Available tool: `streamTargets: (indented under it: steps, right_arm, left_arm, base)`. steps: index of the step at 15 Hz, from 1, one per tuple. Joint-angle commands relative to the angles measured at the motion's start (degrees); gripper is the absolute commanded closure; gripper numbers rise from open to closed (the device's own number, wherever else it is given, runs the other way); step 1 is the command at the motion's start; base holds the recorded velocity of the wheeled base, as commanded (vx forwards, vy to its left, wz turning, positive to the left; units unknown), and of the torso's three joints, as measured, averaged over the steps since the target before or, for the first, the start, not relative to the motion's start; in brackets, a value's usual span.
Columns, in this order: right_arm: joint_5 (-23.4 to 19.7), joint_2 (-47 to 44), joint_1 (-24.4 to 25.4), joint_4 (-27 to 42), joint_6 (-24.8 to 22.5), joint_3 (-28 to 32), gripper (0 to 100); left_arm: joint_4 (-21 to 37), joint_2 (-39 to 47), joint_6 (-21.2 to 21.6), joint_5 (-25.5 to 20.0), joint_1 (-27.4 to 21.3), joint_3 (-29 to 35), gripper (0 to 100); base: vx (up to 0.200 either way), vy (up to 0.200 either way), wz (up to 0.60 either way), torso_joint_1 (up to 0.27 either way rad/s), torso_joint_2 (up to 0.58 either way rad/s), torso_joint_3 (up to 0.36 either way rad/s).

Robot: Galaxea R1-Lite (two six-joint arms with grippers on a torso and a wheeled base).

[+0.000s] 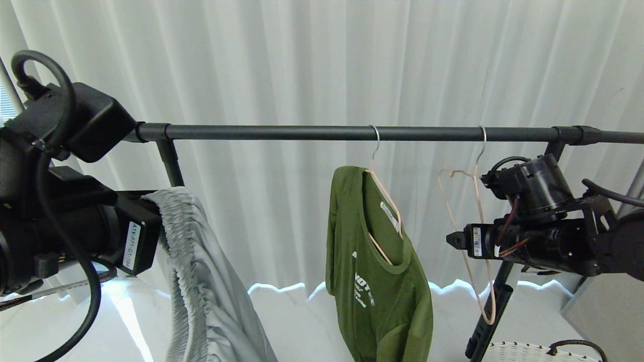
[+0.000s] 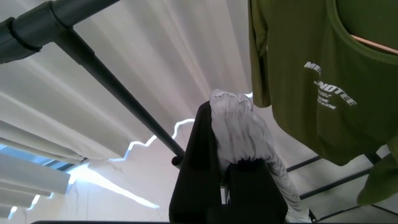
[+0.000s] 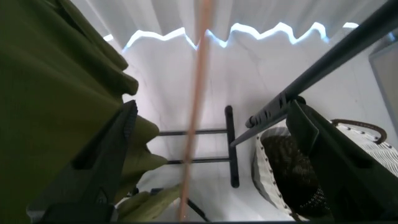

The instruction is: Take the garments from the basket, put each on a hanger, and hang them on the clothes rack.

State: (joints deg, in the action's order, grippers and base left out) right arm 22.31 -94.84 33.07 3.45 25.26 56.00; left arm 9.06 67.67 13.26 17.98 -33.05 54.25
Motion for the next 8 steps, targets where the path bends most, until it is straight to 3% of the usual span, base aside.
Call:
streamTargets:
  steps: [1, 8]
  right_arm:
    - [0.0, -0.9, 0.0, 0.0, 0.5, -0.2, 0]
    - [0.1, -2.9, -0.2, 0.0, 0.9, 1.0, 0]
  left_arm:
    - [0.0, 0.0, 0.0, 0.0, 0.0, 0.0, 100]
    - [0.0, 0.0, 0.0, 0.0, 0.1, 0.0, 100]
  base:
    - [0.000, 0.000, 0.00, 0.000, 0.00, 0.000]
    - [0.000, 0.000, 0.00, 0.000, 0.00, 0.000]
